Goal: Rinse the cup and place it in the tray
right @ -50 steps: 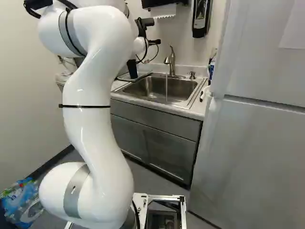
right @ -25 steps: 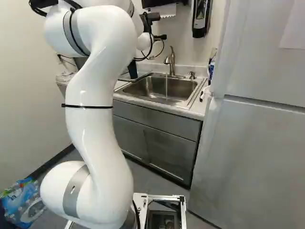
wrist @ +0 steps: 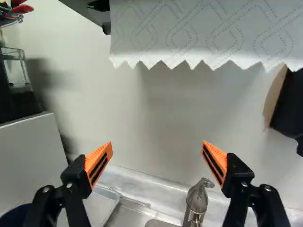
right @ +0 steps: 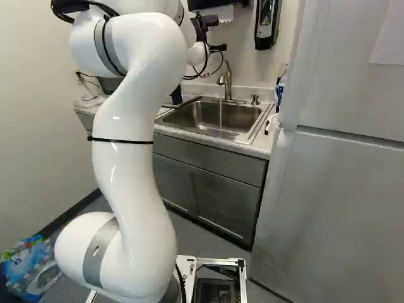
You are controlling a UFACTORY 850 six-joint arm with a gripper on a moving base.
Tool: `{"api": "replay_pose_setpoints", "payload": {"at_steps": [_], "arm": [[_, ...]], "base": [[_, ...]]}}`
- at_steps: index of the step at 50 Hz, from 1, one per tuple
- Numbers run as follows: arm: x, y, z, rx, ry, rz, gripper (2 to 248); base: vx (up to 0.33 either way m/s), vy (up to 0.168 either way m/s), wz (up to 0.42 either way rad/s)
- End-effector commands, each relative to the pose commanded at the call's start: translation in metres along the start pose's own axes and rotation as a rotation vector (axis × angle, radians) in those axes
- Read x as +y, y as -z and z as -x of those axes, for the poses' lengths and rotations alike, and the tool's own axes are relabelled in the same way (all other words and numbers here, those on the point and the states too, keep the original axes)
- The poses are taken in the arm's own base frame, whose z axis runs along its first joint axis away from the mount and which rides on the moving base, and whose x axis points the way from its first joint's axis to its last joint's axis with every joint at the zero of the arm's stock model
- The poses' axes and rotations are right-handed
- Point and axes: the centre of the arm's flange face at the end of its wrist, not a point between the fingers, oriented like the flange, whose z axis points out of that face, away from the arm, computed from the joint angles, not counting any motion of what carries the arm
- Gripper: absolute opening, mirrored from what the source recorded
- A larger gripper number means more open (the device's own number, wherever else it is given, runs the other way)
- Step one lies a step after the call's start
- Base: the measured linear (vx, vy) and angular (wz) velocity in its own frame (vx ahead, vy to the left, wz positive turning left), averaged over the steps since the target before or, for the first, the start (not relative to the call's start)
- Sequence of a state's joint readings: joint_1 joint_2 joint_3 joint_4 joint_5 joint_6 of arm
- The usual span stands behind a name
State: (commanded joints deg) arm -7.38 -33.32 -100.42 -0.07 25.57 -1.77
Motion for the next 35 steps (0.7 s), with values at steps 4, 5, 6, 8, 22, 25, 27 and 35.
{"api": "replay_pose_setpoints", "payload": {"at_steps": [4, 5, 6, 8, 22, 25, 27, 35], "arm": [[0.002, -0.003, 0.001, -0.005, 0.000, 0.002, 247], [0.002, -0.003, 0.002, -0.007, 0.000, 0.002, 247], [0.002, -0.004, 0.002, -0.009, 0.000, 0.003, 247], [0.003, -0.005, 0.003, -0.013, 0.000, 0.004, 247], [0.004, -0.013, 0.010, -0.053, 0.000, 0.004, 247], [0.004, -0.014, 0.011, -0.064, 0.000, 0.003, 247], [0.003, -0.015, 0.012, -0.072, 0.000, 0.003, 247], [0.003, -0.018, 0.016, -0.104, 0.000, 0.001, 247]], "base": [[0.000, 0.000, 0.000], [0.000, 0.000, 0.000], [0.000, 0.000, 0.000], [0.000, 0.000, 0.000], [0.000, 0.000, 0.000], [0.000, 0.000, 0.000], [0.000, 0.000, 0.000], [0.000, 0.000, 0.000]]}}
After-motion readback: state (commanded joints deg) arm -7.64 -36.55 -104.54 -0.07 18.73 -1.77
